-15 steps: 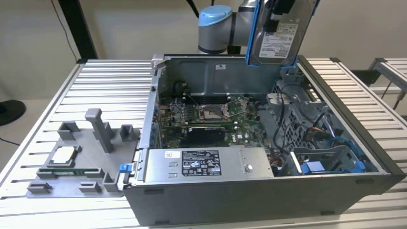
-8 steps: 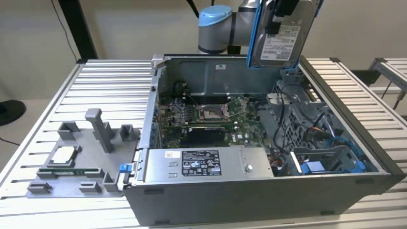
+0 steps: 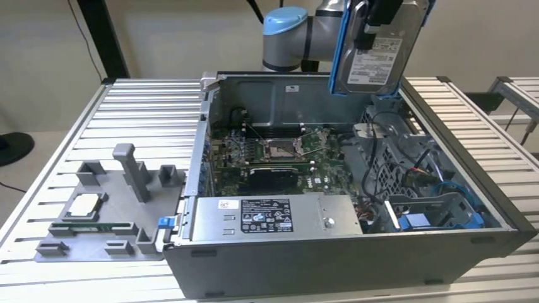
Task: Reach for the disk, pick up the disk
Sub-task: 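Pick up the disk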
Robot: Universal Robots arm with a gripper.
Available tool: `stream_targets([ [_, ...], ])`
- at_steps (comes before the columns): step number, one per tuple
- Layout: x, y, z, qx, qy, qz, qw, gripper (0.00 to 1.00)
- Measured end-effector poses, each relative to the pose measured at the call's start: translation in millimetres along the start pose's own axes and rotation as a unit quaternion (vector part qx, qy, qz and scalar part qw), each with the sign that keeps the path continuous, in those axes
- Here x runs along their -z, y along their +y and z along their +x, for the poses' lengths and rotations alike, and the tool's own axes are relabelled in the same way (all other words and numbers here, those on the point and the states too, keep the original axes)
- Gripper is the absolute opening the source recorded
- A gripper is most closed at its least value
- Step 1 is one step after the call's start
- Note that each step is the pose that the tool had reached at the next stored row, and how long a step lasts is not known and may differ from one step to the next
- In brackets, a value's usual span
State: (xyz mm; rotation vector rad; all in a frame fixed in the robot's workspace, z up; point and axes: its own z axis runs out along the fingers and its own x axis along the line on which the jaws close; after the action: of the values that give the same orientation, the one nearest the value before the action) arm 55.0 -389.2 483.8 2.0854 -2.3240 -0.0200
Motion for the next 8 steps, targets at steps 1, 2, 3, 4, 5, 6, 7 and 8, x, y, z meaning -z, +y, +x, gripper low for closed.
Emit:
stream_targets([
  [1, 0.0, -0.2, 1.3, 0.0, 0.0, 0.0, 1.0, 0.0],
  [2, 0.0, -0.5, 2.5, 0.0, 0.0, 0.0, 1.0, 0.0],
  [3, 0.0, -1.2, 3.8, 0.0, 0.0, -0.0001, 1.0, 0.0],
  [4, 0.0, -1.6, 5.0, 0.0, 0.0, -0.0001, 1.0, 0.0],
  [5, 0.0, -1.9, 5.7, 0.0, 0.0, -0.0001, 1.0, 0.0],
  [6, 0.1, -2.4, 6.7, 0.0, 0.0001, -0.0001, 1.0, 0.0],
  [7, 0.0, -2.9, 7.8, 0.0, -0.0001, -0.0001, 1.0, 0.0],
  [8, 0.0, -3.0, 8.4, 0.0, -0.0001, -0.0001, 1.0, 0.0],
])
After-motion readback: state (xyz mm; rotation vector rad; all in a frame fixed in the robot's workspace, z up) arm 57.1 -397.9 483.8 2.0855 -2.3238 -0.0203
